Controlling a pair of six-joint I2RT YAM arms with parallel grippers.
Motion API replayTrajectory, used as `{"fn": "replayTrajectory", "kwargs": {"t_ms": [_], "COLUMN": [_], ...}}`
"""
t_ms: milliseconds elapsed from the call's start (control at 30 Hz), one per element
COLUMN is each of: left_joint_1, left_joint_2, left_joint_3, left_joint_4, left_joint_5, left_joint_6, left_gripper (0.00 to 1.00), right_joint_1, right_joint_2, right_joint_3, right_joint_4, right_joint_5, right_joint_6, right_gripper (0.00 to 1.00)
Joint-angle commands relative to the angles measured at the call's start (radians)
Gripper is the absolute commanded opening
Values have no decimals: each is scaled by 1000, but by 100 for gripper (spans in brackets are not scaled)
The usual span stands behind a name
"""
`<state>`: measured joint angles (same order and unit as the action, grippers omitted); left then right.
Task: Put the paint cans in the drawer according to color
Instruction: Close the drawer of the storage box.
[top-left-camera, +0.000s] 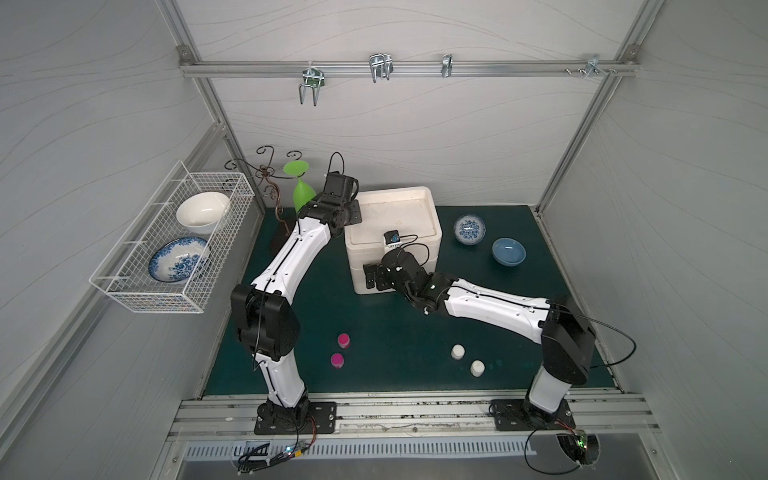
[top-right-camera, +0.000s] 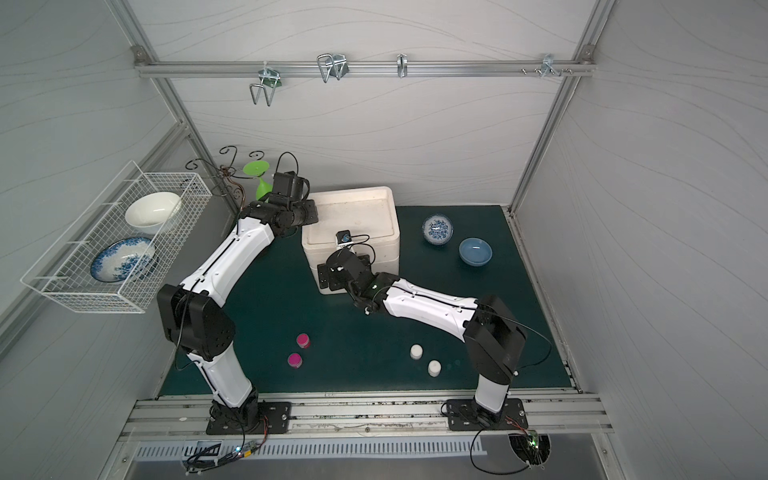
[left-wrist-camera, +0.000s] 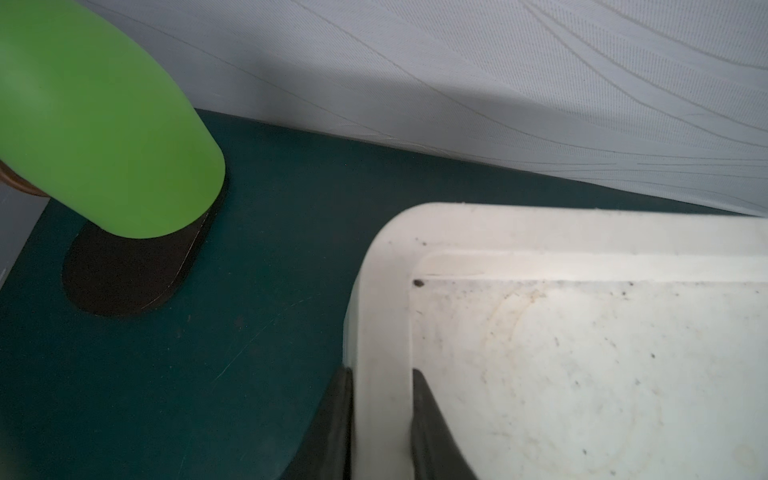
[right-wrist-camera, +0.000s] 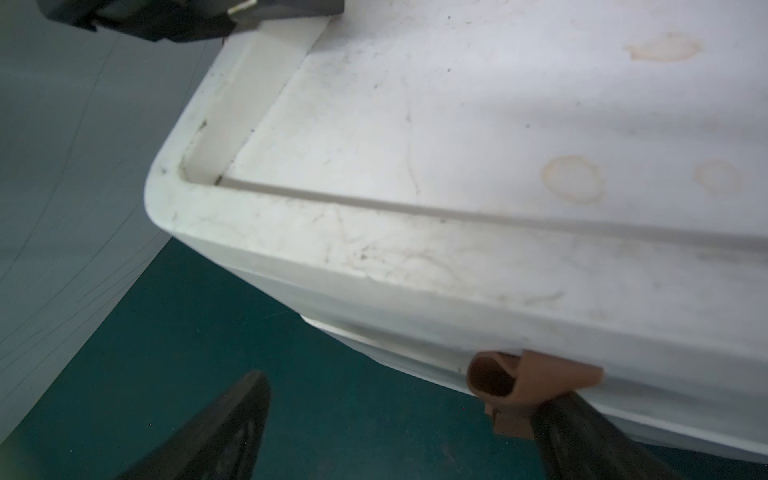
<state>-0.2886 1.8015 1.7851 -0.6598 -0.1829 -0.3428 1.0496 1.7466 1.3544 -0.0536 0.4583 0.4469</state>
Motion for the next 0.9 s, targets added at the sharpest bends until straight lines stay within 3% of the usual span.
{"fn": "replayTrajectory", "kwargs": {"t_ms": [0, 133, 367, 500, 767, 867], "left_joint_1": [-22, 9, 21, 20, 20, 20], "left_joint_2": [-26, -28, -24, -18, -18, -16], "left_joint_3": [-13, -24, -28, -27, -27, -26], "left_joint_4": [-44, -32, -32, -32, -30, -29], "left_joint_5": [231, 247, 247, 251, 267, 274], "left_joint_6": [-96, -124, -137, -137, -136, -137], "left_gripper": [17, 18, 17, 17, 17, 17], "right_joint_1": [-10, 16, -72, -108, -167, -167], "right_joint_2": [-6, -130, -317, -319, -274, -247], "right_joint_3": [-7, -157, -427, -467, -552, -550], "right_joint_4": [77, 74, 135, 170, 413, 434], "right_joint_5": [-19, 18, -94, -142, -321, -334], "right_joint_6": [-47, -14, 139, 141, 146, 147], "right_gripper": [99, 99, 93, 83, 60, 57]}}
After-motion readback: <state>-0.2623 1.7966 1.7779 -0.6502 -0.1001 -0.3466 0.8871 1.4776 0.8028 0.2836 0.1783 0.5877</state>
